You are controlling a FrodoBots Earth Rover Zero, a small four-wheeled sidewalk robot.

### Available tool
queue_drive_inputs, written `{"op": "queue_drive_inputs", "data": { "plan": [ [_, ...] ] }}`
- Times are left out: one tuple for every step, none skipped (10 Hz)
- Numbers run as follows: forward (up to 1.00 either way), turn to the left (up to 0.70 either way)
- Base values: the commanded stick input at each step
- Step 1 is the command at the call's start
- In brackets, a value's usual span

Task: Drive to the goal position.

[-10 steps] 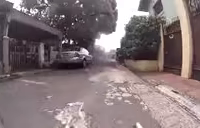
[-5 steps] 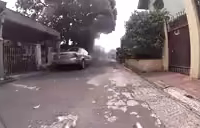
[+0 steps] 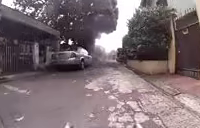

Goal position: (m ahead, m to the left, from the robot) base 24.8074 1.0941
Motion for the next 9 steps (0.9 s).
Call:
{"op": "queue_drive_inputs", "data": {
  "plan": [
    [0.70, 0.00],
    [0.70, 0.00],
    [0.70, 0.00],
    [0.70, 0.00],
    [0.70, 0.00],
    [0.70, 0.00],
    [0.70, 0.00],
    [0.70, 0.00],
    [0.70, 0.00]
  ]
}}
